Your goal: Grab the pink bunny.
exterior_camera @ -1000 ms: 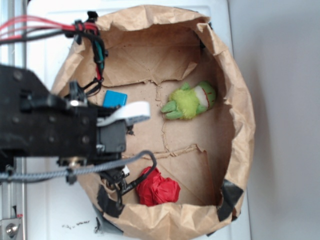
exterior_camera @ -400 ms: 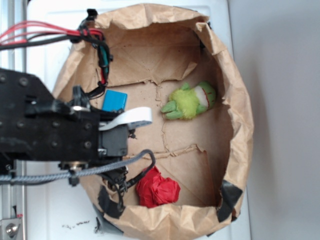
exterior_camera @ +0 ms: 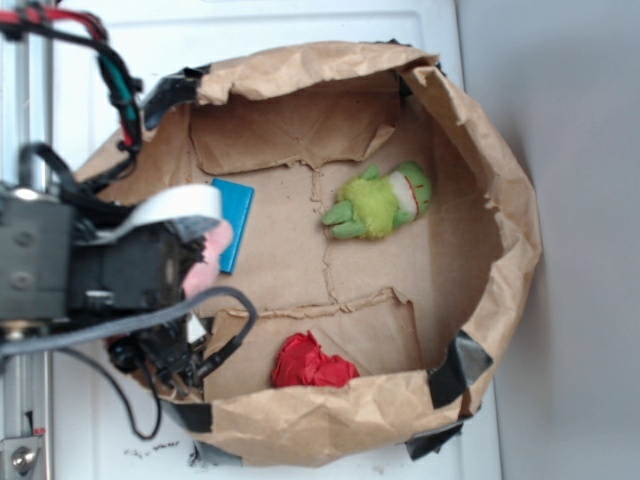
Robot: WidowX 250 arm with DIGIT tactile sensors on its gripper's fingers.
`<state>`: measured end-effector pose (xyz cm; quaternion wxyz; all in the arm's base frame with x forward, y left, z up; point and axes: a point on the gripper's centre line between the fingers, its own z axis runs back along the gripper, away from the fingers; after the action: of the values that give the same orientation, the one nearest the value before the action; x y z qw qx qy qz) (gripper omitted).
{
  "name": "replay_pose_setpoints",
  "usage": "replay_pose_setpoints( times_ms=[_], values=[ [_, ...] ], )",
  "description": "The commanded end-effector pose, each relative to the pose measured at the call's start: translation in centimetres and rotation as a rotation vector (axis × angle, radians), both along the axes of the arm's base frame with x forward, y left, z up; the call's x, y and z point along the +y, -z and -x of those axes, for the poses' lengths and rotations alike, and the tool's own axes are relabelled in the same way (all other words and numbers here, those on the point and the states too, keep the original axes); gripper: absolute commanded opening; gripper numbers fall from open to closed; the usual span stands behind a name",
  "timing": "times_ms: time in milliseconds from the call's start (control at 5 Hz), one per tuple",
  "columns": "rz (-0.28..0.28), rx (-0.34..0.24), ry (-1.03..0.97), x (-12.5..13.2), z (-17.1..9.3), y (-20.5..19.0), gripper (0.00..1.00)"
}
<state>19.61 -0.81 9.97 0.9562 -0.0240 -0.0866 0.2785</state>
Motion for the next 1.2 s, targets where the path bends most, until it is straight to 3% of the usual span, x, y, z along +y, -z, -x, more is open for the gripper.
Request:
replay_pose_setpoints(
  times_ms=[0, 200, 400, 600, 800, 1000],
  values=[
    [0.016, -0.121, -0.146, 3.7, 0.3, -7.7, 0.0],
    [-0.015, -0.158, -0.065, 6.4, -1.9, -9.8, 0.0],
    [-0.01, -0.166, 0.118, 9.4, -5.6, -11.1, 0.0],
    [0.041, -0.118, 0.336, 11.3, -10.0, -11.2, 0.0],
    [0.006, -0.068, 0.465, 10.3, -12.0, -10.2, 0.0],
    [-0.048, -0.124, 0.506, 8.5, -11.2, -10.4, 0.0]
  ],
)
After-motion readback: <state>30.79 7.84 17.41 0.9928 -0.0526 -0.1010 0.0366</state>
